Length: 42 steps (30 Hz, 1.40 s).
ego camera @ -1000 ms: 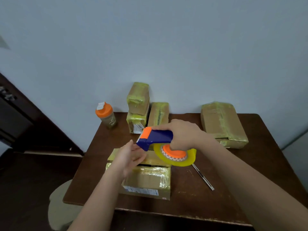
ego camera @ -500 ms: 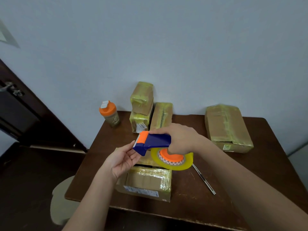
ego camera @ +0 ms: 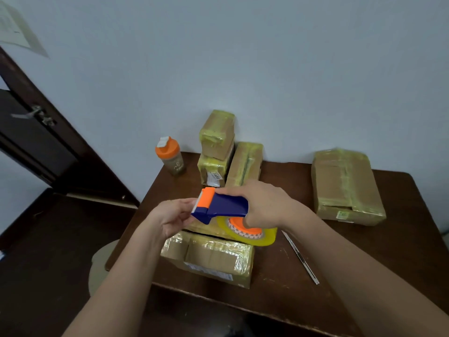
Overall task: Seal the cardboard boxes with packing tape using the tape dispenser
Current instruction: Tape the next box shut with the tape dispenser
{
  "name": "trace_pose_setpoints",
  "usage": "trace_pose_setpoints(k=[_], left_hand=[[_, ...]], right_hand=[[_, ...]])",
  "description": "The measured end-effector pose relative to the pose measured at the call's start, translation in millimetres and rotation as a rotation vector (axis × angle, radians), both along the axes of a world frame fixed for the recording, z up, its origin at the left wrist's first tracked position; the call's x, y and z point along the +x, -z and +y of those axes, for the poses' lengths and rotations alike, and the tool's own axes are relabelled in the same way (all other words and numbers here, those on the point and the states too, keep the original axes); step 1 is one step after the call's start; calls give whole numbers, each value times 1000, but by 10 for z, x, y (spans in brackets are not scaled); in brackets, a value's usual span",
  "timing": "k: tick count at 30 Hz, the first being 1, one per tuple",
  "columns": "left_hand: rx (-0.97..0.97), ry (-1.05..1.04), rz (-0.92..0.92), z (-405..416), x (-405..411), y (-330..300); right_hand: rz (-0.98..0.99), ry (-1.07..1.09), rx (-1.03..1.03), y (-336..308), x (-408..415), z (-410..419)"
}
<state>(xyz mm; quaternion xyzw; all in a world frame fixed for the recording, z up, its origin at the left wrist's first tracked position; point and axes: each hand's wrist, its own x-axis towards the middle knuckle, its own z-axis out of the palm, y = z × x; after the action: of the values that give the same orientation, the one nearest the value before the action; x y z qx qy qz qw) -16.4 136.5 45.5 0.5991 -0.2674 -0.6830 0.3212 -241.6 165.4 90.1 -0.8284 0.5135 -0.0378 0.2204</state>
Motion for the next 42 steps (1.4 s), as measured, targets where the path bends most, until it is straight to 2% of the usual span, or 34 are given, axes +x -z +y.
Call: trace_pose_setpoints(k=[2, 8, 16, 24, 31, 36, 42], left_hand=[[-23, -13, -89, -68, 103, -22], [-79, -293, -208, -206, 742, -11], [-58, -261, -136, -195, 1220, 283], [-6, -244, -167, -309, 1303, 568], [-101, -261, -140, -467, 1371, 531], [-79, -197, -150, -493, 1394, 540], [28, -178, -147, -389, 1384, 705]], right_hand=[[22, -22, -15, 7, 97, 5], [104, -20, 40, -48, 212, -64], [234, -38, 59, -195, 686, -123], [343, 22, 66, -285, 1049, -46], [324, 139, -74, -407, 1217, -11], [302, 137, 57, -485, 1277, 39], [421, 136, 129, -167, 1354, 134]])
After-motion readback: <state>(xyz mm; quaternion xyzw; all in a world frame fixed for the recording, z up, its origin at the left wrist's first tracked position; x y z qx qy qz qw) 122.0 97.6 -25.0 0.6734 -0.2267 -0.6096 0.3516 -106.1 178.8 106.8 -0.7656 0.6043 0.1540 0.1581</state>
